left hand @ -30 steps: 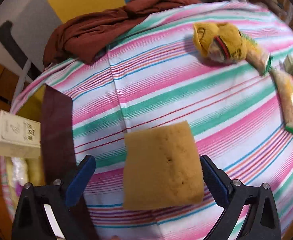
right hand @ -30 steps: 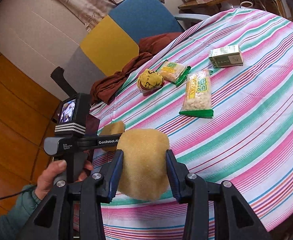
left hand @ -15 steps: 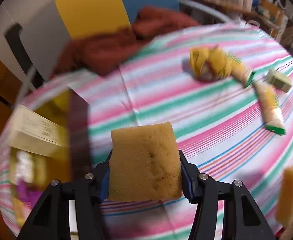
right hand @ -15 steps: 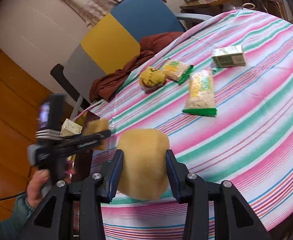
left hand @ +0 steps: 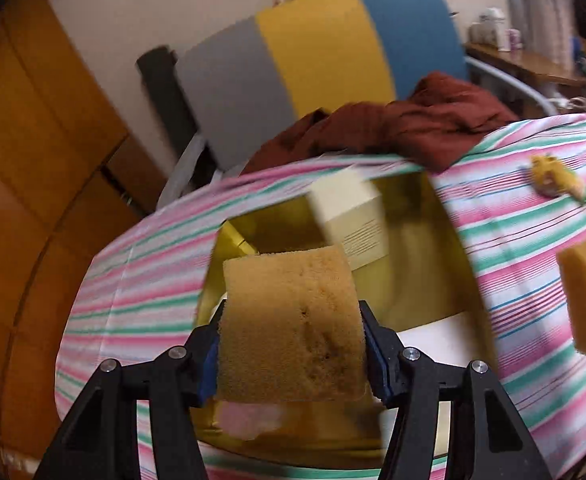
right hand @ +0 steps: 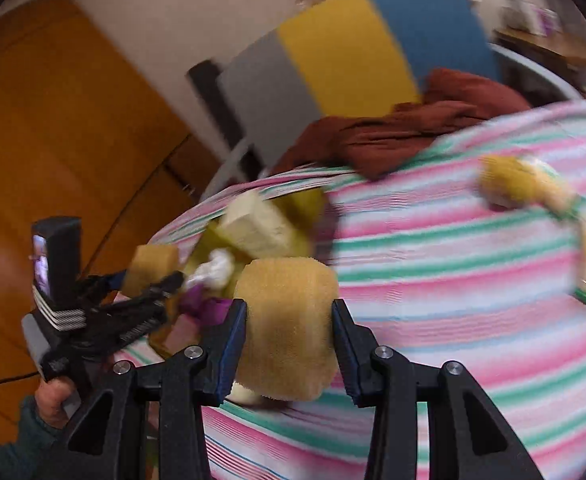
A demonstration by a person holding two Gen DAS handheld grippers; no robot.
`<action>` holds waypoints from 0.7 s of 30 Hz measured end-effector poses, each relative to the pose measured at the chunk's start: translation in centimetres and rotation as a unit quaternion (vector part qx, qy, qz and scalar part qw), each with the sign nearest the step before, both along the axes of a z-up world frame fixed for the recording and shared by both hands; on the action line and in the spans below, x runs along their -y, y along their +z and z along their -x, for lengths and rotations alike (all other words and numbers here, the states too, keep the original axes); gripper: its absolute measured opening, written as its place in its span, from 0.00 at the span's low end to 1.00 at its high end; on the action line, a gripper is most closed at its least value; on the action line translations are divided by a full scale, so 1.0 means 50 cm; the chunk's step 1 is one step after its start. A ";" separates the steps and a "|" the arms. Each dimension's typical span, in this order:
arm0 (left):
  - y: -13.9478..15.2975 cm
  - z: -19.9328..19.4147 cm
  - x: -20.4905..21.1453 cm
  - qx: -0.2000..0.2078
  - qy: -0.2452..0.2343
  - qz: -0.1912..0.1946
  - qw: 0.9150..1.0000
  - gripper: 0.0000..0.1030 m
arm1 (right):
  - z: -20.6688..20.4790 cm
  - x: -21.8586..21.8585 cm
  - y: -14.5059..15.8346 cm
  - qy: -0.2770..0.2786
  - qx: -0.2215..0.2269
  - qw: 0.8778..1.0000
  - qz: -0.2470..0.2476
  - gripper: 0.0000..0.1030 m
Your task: Organize objects
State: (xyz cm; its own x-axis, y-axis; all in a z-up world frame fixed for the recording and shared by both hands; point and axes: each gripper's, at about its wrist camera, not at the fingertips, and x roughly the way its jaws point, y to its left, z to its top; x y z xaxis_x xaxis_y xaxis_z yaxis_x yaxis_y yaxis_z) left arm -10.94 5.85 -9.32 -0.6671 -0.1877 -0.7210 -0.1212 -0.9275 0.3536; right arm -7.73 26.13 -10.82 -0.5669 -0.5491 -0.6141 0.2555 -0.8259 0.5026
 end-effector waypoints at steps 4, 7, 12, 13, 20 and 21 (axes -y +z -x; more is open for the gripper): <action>-0.033 0.019 0.043 0.009 0.018 0.032 0.999 0.83 | 0.055 0.136 -0.012 0.041 0.002 0.997 -0.070 0.46; -0.042 0.029 0.059 -0.004 0.028 0.041 0.999 0.97 | 0.072 0.192 -0.028 0.056 0.000 0.993 -0.108 0.50; -0.048 0.029 0.081 -0.002 0.030 0.020 0.999 1.00 | 0.067 0.165 -0.033 0.036 -0.008 0.996 -0.087 0.57; -0.052 0.032 0.086 0.002 0.034 0.012 0.999 1.00 | 0.066 0.154 -0.030 0.030 -0.009 0.996 -0.079 0.57; -0.027 0.013 0.096 -0.008 0.047 -0.021 0.999 1.00 | -0.017 0.024 -0.037 -0.035 -0.012 0.995 -0.090 0.58; -0.020 0.009 0.098 -0.006 0.047 -0.036 0.998 1.00 | -0.033 -0.006 -0.047 -0.053 -0.004 0.994 -0.091 0.58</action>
